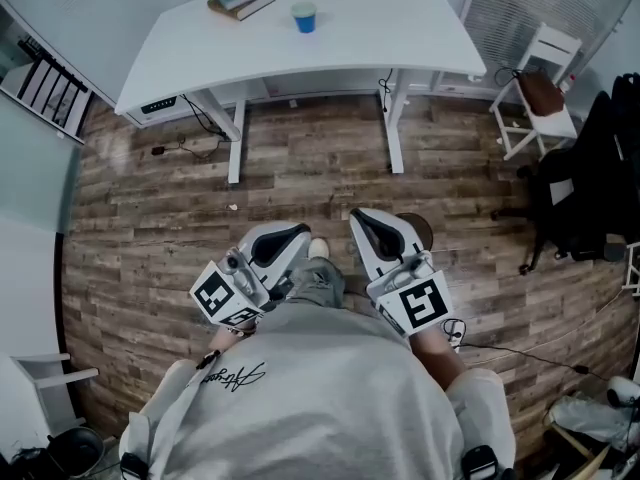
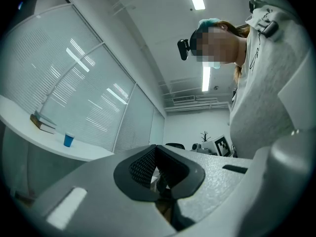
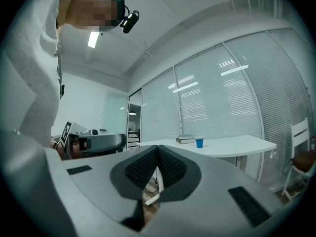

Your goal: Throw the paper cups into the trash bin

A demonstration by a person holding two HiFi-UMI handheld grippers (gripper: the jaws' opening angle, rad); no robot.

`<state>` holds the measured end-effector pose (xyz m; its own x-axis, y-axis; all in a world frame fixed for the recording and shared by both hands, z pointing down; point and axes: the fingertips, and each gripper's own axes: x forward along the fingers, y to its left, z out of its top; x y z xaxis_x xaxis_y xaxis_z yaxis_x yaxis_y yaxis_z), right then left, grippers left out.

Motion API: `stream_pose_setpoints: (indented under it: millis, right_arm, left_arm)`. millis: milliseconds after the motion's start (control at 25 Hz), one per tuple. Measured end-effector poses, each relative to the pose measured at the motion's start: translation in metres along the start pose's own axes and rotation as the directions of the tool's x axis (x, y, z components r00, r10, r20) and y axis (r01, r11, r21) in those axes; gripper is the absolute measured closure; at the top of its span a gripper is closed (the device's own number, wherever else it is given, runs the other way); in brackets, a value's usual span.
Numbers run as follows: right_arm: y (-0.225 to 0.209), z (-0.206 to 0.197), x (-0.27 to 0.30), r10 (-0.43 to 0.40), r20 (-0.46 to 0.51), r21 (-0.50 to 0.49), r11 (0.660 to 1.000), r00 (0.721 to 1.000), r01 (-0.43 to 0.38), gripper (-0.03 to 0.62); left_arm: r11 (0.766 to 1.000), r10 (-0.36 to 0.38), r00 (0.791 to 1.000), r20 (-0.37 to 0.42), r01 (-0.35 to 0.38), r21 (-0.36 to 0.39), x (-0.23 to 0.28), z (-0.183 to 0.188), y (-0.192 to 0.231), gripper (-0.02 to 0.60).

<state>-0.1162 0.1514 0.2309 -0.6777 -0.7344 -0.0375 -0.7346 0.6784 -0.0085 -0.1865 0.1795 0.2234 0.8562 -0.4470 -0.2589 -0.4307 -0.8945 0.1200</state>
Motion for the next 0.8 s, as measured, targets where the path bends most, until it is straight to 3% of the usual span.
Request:
stream_pose_setpoints:
  millis: [800]
  right_arm:
    - [-0.087, 0.012, 0.167, -0.014, -0.007, 0.024, 1.000, 1.000, 0.014, 0.585]
  left_arm:
    - [1.000, -0.011, 1.000, -0.004, 0.011, 0.002, 0.040, 0.032, 0.184, 0.578]
